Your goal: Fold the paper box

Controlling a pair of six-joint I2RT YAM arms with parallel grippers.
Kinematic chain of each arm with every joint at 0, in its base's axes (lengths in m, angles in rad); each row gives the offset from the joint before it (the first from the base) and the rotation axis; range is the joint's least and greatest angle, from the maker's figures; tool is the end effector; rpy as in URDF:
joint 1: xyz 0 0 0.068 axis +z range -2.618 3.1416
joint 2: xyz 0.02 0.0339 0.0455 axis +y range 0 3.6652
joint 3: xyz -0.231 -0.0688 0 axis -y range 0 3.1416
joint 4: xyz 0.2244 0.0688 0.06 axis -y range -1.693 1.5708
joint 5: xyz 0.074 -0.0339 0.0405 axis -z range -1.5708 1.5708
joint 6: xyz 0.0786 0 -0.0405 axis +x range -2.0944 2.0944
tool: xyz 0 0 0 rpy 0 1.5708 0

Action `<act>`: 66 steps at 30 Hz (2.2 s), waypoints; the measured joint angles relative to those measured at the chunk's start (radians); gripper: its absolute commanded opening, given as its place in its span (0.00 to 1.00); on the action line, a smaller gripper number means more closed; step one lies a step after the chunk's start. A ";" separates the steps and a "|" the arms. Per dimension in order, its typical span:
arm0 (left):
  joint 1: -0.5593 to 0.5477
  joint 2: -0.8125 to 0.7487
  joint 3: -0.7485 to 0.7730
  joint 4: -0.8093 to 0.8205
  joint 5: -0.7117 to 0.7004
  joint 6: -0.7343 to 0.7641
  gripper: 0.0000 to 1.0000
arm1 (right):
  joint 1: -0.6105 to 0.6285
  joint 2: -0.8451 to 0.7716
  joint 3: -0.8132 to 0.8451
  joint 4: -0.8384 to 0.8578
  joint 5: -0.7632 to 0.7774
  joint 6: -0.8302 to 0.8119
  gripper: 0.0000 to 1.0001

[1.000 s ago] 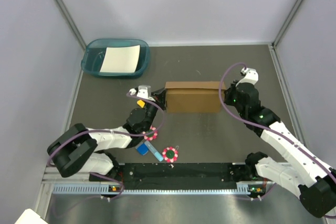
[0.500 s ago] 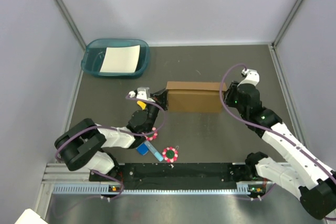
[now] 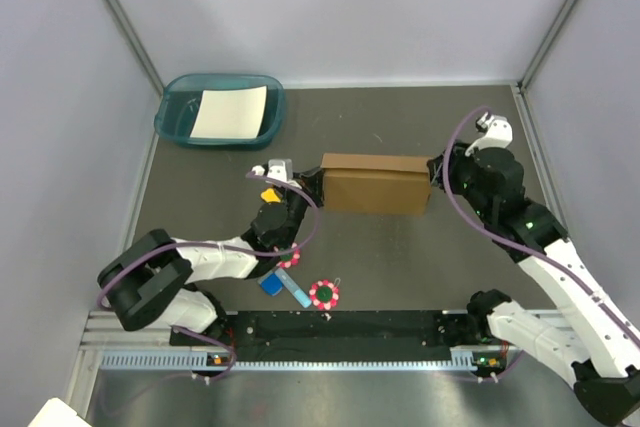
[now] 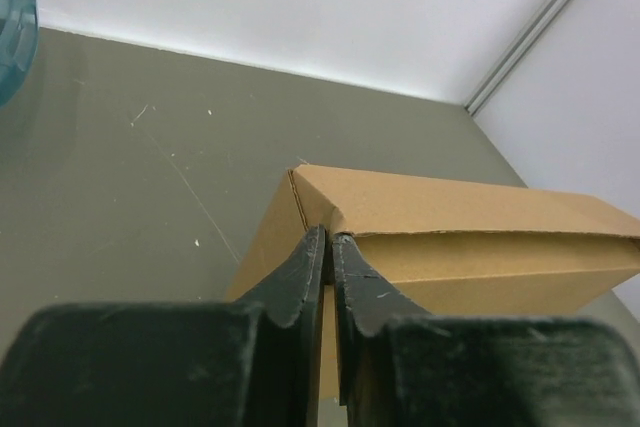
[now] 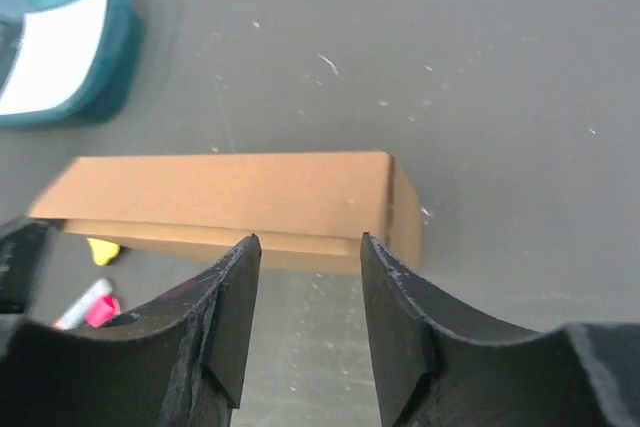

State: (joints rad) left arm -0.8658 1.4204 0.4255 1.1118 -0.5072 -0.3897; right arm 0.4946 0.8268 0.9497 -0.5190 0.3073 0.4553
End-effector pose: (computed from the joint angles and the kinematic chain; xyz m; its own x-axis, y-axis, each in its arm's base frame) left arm 0.2233 -0.2035 0.2030 -0.0642 -0.4370 -0.8972 0.3554 0.8301 -0.4297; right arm 0.2017 0.0817 0.3131 -0.3959 0.2627 -0.8799 -0.0364 0.9530 0.3009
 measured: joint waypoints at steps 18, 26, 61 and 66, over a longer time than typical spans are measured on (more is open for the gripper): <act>-0.015 -0.182 -0.010 -0.296 0.045 -0.064 0.38 | -0.033 0.103 -0.232 0.349 -0.112 0.109 0.00; -0.032 -0.368 -0.040 -0.532 0.130 -0.072 0.40 | -0.060 0.134 -0.241 0.388 -0.155 0.134 0.00; 0.085 -0.254 -0.015 -0.806 0.126 -0.216 0.84 | -0.164 0.453 -0.236 0.319 -0.196 0.151 0.54; 0.103 -0.212 -0.021 -0.747 0.171 -0.233 0.84 | -0.179 0.491 -0.237 0.362 -0.211 0.159 0.54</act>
State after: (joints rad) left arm -0.7624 1.2079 0.4042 0.3649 -0.3359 -0.6231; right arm 0.3157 1.3174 0.7132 -0.1566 0.0967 0.6147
